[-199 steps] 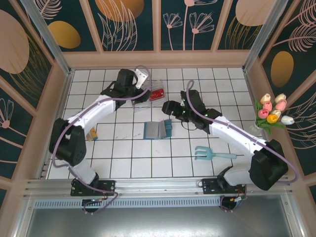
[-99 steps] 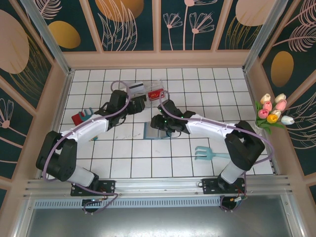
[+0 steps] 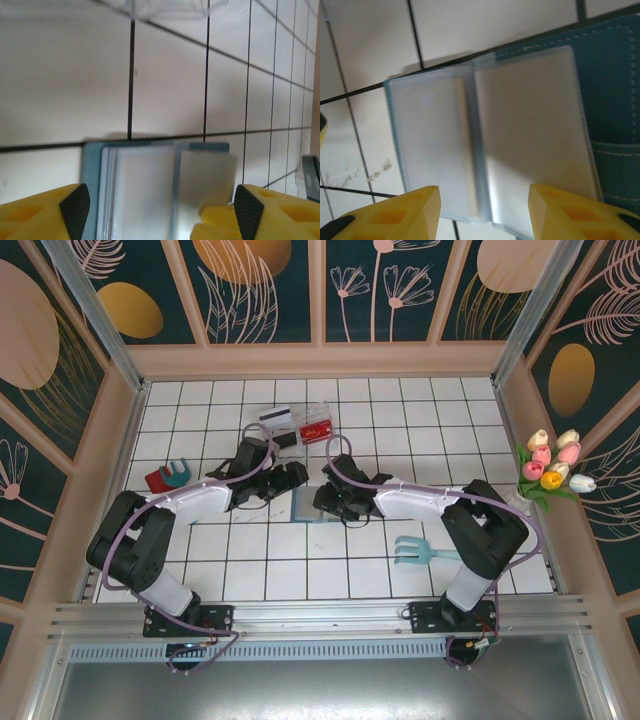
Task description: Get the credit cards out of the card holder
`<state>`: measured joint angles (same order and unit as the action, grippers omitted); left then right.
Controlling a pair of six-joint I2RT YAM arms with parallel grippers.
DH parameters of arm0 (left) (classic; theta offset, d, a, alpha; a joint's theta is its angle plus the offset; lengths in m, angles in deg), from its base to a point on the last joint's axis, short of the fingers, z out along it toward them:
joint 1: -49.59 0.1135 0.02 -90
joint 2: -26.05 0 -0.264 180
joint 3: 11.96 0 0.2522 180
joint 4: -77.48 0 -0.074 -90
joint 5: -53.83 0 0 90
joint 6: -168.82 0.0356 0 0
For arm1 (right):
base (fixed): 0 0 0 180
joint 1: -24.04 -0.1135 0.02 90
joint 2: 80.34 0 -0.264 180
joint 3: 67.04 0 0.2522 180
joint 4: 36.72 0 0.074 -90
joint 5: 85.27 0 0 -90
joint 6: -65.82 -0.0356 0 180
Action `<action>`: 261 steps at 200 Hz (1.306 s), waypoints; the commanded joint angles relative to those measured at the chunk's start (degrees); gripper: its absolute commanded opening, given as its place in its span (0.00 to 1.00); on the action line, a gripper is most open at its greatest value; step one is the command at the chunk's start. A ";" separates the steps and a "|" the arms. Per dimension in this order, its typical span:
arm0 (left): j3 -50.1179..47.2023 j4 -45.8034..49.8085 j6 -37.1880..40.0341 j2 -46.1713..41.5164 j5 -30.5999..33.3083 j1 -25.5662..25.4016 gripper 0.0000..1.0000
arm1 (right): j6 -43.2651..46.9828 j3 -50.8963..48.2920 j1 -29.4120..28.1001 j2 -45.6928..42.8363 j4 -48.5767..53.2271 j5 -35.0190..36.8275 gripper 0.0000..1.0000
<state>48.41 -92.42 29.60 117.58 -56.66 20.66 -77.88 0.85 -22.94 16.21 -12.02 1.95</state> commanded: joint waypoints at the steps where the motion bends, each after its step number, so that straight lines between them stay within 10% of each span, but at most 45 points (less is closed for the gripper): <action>1: -0.11 1.21 -1.52 1.22 -3.69 -1.52 0.69 | -1.78 -1.37 0.68 1.12 -1.33 0.95 0.49; 67: 4.28 7.08 1.83 5.54 -1.55 -4.45 0.49 | -1.61 -1.84 0.93 1.99 -2.25 -0.41 0.46; 112: 5.64 9.65 3.54 6.35 -0.30 -4.67 0.62 | -1.60 -1.87 0.93 2.57 -1.78 -0.55 0.46; 261: 7.92 12.57 5.80 8.25 0.51 -4.98 0.58 | -1.27 -1.39 1.19 3.51 -1.57 -1.34 0.46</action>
<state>54.37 -82.87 33.58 125.66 -56.73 16.14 -78.77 -0.48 -22.11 18.35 -13.95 1.27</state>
